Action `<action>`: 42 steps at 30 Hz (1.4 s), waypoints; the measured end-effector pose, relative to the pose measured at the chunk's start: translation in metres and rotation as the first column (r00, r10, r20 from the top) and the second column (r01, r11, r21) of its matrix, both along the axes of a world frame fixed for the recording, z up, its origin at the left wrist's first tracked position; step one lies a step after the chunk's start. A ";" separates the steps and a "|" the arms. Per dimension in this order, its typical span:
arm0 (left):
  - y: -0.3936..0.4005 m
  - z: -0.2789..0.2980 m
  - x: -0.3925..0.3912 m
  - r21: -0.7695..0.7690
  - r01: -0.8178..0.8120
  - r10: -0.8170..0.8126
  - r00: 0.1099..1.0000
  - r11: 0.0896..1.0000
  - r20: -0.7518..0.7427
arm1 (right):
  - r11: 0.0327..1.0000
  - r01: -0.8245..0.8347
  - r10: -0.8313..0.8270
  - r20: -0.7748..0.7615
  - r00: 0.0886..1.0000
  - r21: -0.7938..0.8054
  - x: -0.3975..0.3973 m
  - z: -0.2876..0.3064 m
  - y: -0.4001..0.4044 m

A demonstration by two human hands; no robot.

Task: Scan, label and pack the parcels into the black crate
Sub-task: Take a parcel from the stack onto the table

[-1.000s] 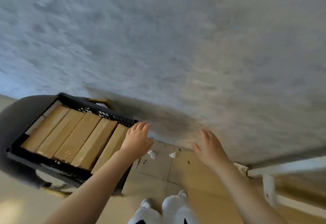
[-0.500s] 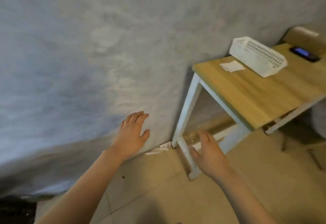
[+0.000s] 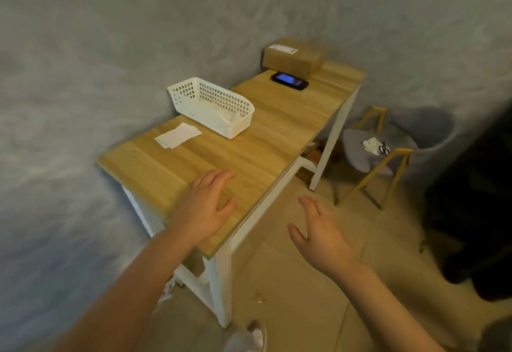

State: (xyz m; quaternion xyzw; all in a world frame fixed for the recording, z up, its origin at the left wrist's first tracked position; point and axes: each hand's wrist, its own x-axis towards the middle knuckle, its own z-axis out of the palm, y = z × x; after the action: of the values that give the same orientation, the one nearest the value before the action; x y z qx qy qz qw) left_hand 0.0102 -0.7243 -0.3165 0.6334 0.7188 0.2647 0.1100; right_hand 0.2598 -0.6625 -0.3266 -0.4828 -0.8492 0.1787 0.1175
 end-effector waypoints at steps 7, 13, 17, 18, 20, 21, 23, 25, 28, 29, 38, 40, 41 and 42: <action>0.173 -0.009 0.033 -0.053 0.107 -0.110 0.993 0.993 -0.051 | 0.988 0.154 -0.154 0.004 0.988 0.002 0.049 -0.005 0.154; 0.300 -0.004 0.063 -0.074 0.136 -0.138 0.990 0.988 -0.020 | 0.969 0.244 -0.244 0.007 0.970 -0.040 0.089 -0.007 0.264; 0.381 0.002 0.086 -0.076 0.115 -0.115 0.993 0.990 0.006 | 0.962 0.272 -0.273 -0.022 0.962 -0.037 0.105 -0.006 0.343; 0.402 0.002 0.090 -0.074 0.107 -0.106 0.994 0.991 0.008 | 0.963 0.266 -0.267 -0.027 0.963 -0.028 0.108 -0.006 0.365; 0.441 0.000 0.096 -0.075 0.081 -0.081 0.997 0.994 0.004 | 0.967 0.252 -0.253 -0.041 0.967 -0.025 0.115 -0.006 0.410; 0.459 -0.002 0.099 -0.077 0.061 -0.061 0.998 0.995 0.003 | 0.970 0.243 -0.244 -0.051 0.968 -0.030 0.118 -0.005 0.433; 0.494 -0.005 0.103 -0.081 0.011 -0.008 1.000 0.997 0.026 | 0.978 0.205 -0.206 -0.053 0.977 -0.030 0.123 -0.005 0.482; 0.526 -0.004 0.105 -0.096 -0.051 0.062 0.993 0.994 0.106 | 0.988 0.152 -0.153 -0.035 0.988 -0.026 0.125 -0.004 0.531; 0.566 0.002 0.109 -0.090 -0.150 0.165 0.969 0.985 0.182 | 0.998 0.047 -0.048 -0.025 0.999 -0.031 0.123 0.003 0.599; 0.578 0.003 0.109 -0.078 -0.193 0.205 0.961 0.978 0.185 | 0.999 0.003 -0.004 -0.028 1.000 -0.034 0.120 0.007 0.621; 0.676 0.012 0.078 -0.033 -0.465 0.461 0.863 0.885 0.208 | 0.981 -0.187 0.183 -0.064 0.981 -0.052 0.054 0.029 0.785; 0.700 0.013 0.068 -0.030 -0.488 0.484 0.854 0.872 0.190 | 0.976 -0.215 0.213 -0.056 0.975 -0.035 0.034 0.031 0.818; 0.712 0.013 0.063 -0.039 -0.500 0.498 0.848 0.865 0.181 | 0.974 -0.223 0.222 -0.050 0.974 -0.027 0.025 0.032 0.833; 0.720 0.015 0.059 -0.053 -0.510 0.511 0.843 0.859 0.169 | 0.974 -0.225 0.223 -0.045 0.974 -0.025 0.018 0.032 0.845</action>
State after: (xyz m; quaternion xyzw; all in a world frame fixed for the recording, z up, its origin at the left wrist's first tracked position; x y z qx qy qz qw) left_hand 0.0694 -0.0039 -0.3019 0.3930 0.8493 0.3376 0.1009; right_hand 0.2777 0.1829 -0.2944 -0.3818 -0.8928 0.2138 0.1070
